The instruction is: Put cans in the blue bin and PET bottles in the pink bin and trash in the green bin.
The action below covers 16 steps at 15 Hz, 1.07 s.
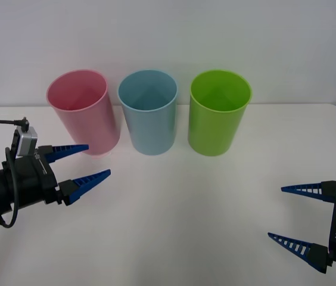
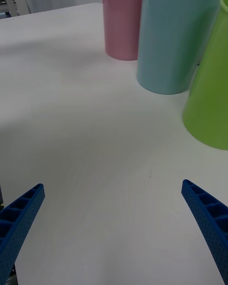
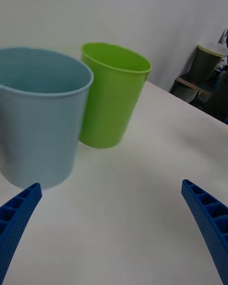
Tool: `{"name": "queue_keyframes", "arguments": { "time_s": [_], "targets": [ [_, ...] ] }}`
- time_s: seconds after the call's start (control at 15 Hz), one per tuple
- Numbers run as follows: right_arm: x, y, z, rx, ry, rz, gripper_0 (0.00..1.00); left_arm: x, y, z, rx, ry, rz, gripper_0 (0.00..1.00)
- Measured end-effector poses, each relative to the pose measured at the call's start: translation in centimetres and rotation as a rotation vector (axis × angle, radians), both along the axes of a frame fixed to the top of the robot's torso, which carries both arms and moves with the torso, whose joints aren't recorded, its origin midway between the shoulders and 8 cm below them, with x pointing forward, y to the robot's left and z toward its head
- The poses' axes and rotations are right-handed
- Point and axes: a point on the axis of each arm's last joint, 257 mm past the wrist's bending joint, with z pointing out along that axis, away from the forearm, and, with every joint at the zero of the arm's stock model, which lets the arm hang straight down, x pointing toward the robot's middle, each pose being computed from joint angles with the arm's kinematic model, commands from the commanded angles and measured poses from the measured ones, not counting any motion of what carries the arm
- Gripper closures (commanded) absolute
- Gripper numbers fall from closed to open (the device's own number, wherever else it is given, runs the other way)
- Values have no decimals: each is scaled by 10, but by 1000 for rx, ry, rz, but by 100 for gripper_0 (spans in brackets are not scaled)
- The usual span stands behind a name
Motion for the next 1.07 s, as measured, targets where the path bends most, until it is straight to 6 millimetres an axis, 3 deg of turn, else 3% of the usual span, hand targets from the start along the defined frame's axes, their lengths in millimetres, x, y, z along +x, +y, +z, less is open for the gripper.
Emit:
{"name": "queue_keyframes", "arguments": {
  "time_s": [0.53, 1.07],
  "targets": [
    [0, 0, 0, 0, 0, 0, 0, -39, 25, -64, -27, 143, 101, 0],
    [0, 0, 0, 0, 0, 0, 0, -53, 42, -75, -13, 169, 128, 0]
  ]
}}
